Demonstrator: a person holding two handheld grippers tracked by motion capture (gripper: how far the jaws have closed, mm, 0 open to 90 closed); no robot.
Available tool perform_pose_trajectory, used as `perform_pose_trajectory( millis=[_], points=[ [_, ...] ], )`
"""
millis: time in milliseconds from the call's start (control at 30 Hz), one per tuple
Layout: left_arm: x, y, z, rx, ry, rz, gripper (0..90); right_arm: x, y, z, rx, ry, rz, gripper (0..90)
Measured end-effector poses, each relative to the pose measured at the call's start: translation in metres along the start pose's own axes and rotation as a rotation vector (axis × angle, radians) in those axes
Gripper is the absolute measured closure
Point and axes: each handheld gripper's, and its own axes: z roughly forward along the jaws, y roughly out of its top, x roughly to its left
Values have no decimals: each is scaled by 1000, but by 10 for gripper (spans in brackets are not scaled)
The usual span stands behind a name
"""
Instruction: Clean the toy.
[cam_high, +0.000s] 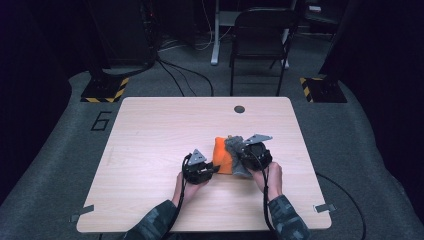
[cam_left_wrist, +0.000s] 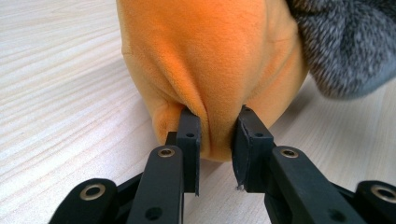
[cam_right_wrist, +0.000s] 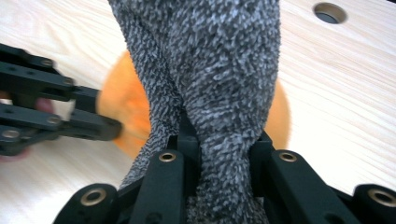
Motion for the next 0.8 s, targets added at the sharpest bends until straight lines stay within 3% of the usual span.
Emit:
perform_pose_trajectory(
  millis=[167, 367, 533, 700, 800],
  points=[
    [0, 0, 0, 2, 3, 4, 738, -13, -5, 1, 16, -6, 32, 740],
    [2, 0, 0, 1, -4, 9, 738, -31, -11, 5, 50, -68, 69, 739],
    [2, 0, 1, -3, -10, 0, 738, -45, -21, 18, 91, -86, 116, 741],
    [3, 0, 0, -4, -12, -1, 738, -51, -26, 31, 127, -112, 121, 741],
    [3, -1, 0, -5, -13, -8, 738, -53, -32, 43, 179, -123, 130, 740]
  ],
)
